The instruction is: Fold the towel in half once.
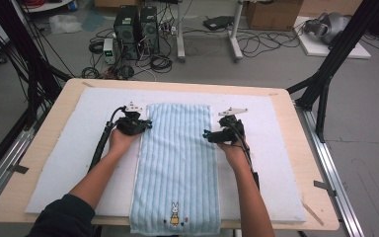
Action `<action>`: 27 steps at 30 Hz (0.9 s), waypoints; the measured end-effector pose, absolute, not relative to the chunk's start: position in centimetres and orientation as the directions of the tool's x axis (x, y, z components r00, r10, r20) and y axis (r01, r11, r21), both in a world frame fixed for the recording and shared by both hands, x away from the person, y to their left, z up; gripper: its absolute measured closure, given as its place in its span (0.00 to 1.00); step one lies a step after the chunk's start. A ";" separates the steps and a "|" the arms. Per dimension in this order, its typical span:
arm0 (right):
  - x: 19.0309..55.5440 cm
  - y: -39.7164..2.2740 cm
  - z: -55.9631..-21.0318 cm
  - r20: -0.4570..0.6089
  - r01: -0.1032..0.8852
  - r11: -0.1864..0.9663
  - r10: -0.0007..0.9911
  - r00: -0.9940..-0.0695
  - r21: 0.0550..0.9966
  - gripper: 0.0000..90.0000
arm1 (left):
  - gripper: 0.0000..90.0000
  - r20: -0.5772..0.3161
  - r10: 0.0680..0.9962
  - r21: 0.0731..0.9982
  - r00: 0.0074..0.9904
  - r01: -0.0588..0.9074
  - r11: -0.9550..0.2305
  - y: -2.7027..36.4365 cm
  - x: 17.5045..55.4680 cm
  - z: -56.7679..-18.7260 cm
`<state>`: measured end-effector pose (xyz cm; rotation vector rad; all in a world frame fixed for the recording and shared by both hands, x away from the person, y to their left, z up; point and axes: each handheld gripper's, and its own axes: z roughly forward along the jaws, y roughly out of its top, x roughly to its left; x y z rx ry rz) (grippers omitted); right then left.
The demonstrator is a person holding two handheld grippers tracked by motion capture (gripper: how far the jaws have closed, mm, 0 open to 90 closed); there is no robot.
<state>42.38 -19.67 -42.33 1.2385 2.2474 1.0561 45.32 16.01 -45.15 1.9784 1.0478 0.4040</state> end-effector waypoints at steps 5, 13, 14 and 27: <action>45.6 -18.2 -43.0 0.050 0.626 0.352 0.846 -0.531 0.696 0.15 | 0.94 -0.112 0.799 0.797 0.591 0.534 -0.283 16.1 45.4 -45.2; 46.9 -18.1 -44.2 0.082 0.648 0.320 0.856 -0.510 0.691 0.42 | 0.94 -0.123 0.798 0.797 0.590 0.537 -0.275 16.2 45.4 -45.2; 47.0 -18.0 -44.1 0.086 0.642 0.317 0.853 -0.515 0.698 0.49 | 0.94 -0.124 0.797 0.795 0.592 0.539 -0.276 16.2 45.4 -45.2; 47.0 -17.7 -43.8 0.034 0.591 0.318 0.862 -0.506 0.741 0.95 | 0.95 -0.210 0.805 0.807 0.554 0.564 -0.178 16.4 46.8 -44.3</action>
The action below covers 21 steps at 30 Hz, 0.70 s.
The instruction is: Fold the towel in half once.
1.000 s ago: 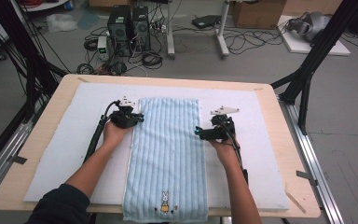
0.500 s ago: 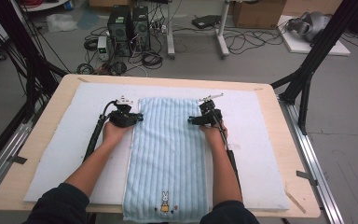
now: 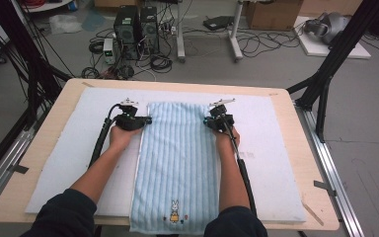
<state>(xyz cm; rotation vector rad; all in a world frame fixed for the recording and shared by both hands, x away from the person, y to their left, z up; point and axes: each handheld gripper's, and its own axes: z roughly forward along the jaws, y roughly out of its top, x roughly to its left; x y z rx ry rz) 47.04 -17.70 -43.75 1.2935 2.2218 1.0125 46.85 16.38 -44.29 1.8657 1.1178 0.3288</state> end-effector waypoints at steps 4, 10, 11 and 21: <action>47.0 -18.5 -43.3 0.073 0.574 0.265 0.864 -0.498 0.775 0.95 | 0.95 -0.232 0.799 0.825 0.555 0.548 -0.141 16.4 47.1 -43.4; 46.0 -18.8 -42.1 0.076 0.546 0.293 0.829 -0.554 0.785 0.95 | 0.95 -0.230 0.766 0.840 0.601 0.519 -0.155 16.8 45.6 -42.6; 45.7 -18.8 -41.9 0.071 0.540 0.299 0.825 -0.561 0.787 0.95 | 0.95 -0.232 0.762 0.848 0.605 0.510 -0.147 16.8 45.2 -42.5; 41.0 -19.4 -41.1 0.075 0.504 0.326 0.779 -0.623 0.800 0.95 | 0.95 -0.183 0.723 0.878 0.666 0.442 -0.184 17.1 40.8 -41.5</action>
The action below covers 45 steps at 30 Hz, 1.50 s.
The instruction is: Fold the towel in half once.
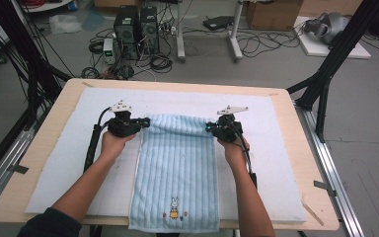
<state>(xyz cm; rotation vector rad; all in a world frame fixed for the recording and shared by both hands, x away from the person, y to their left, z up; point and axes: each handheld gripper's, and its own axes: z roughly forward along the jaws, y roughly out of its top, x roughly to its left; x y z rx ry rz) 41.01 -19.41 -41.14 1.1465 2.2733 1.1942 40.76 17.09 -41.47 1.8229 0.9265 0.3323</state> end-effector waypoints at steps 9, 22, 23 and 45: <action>36.1 -19.9 -41.1 0.078 0.480 0.322 0.761 -0.644 0.816 0.95 | 0.93 -0.186 0.679 0.882 0.710 0.425 -0.203 17.8 36.8 -41.6; 32.5 -20.2 -43.2 0.110 0.514 0.326 0.753 -0.648 0.793 0.93 | 0.86 -0.211 0.662 0.835 0.720 0.484 -0.261 18.4 34.1 -43.6; 32.5 -20.3 -43.3 0.109 0.513 0.321 0.757 -0.644 0.796 0.89 | 0.77 -0.218 0.677 0.835 0.704 0.493 -0.244 18.5 34.2 -43.6; 32.5 -22.4 -42.9 0.086 0.499 0.202 0.865 -0.495 0.843 0.36 | 0.46 -0.233 0.787 0.790 0.571 0.583 -0.189 17.2 41.9 -44.7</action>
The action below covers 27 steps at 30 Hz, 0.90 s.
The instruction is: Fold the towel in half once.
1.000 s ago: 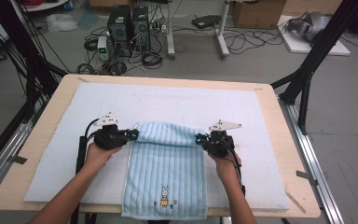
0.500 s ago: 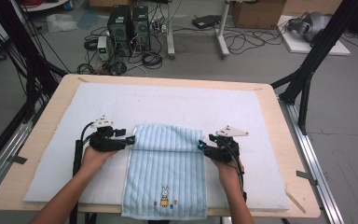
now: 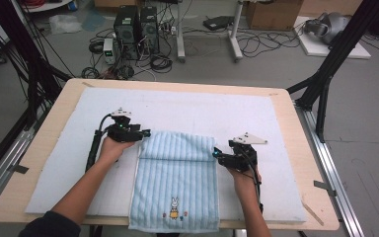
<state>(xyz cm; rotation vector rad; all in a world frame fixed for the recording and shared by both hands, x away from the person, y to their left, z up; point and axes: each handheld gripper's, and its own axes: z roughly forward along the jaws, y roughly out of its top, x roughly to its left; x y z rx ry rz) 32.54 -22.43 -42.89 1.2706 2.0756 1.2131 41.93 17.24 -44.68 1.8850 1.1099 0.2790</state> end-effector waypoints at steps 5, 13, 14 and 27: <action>32.5 -22.7 -42.9 0.091 0.504 0.197 0.867 -0.490 0.841 0.36 | 0.55 -0.159 0.781 0.791 0.605 0.551 -0.265 16.2 41.7 -45.1; 32.7 -22.7 -43.1 0.085 0.508 0.204 0.868 -0.489 0.837 0.36 | 0.91 -0.081 0.747 0.797 0.660 0.493 -0.349 15.8 41.2 -44.9; 32.7 -22.8 -43.0 0.088 0.510 0.200 0.870 -0.485 0.837 0.36 | 0.92 -0.094 0.746 0.798 0.660 0.497 -0.340 15.9 41.2 -44.9; 36.4 -22.5 -42.6 0.120 0.568 0.188 0.879 -0.461 0.802 0.47 | 0.92 -0.173 0.730 0.844 0.661 0.482 -0.237 16.9 40.7 -43.2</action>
